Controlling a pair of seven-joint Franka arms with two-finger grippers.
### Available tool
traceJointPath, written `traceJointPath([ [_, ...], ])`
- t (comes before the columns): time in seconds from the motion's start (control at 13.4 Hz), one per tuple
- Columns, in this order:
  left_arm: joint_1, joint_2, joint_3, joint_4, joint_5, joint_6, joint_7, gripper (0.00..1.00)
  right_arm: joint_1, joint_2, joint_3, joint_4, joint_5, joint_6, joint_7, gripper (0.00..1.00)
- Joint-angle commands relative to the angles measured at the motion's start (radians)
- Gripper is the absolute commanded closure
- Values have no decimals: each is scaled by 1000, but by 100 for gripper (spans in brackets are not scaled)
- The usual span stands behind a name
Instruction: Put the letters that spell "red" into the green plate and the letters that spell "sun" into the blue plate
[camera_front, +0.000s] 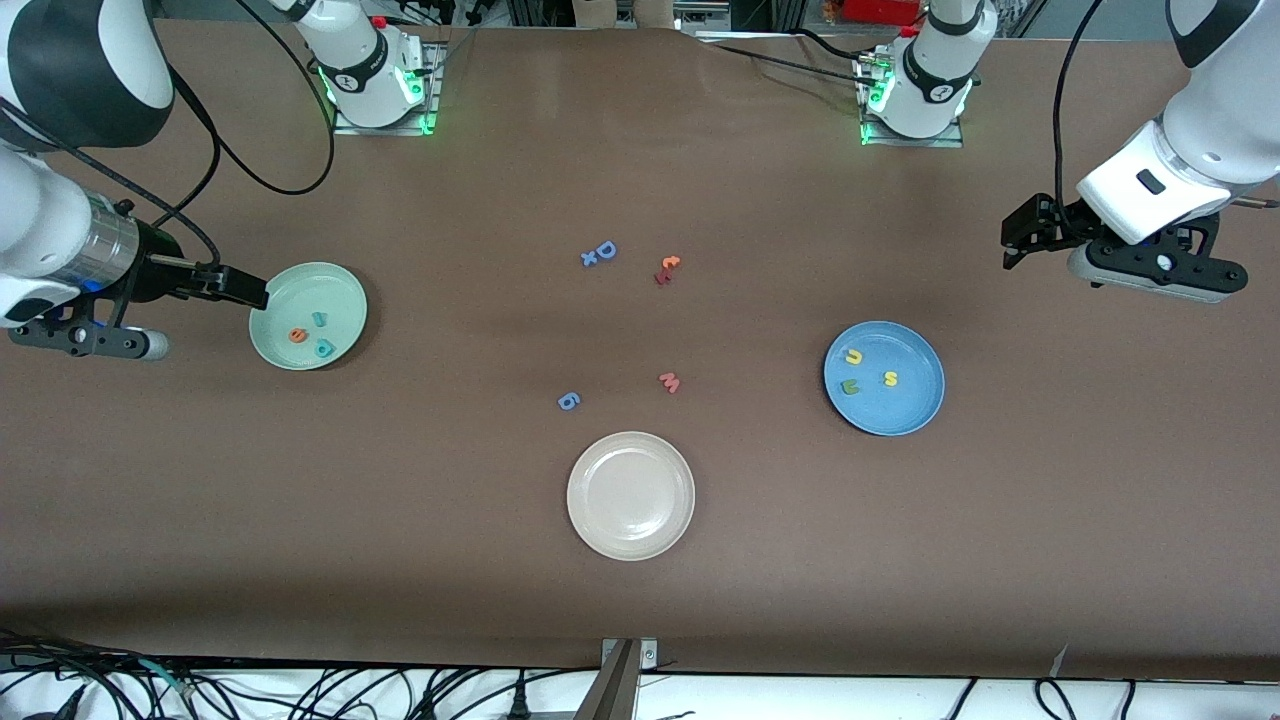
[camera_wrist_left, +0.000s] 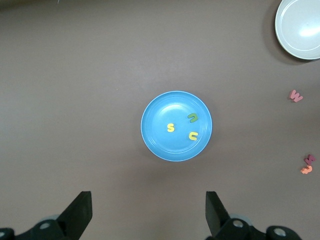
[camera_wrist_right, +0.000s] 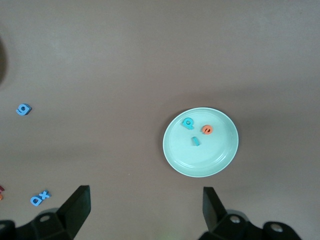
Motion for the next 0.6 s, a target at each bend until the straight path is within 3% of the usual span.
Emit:
traceJointPath([
  [0.0,6,12,-2,28,-20,-14,25,0,5,-9,-2,-3,-13,5,15,1],
  [0.52,-3,12,-2,28,-20,-14,23,0,5,-9,-2,-5,-13,8,15,1],
])
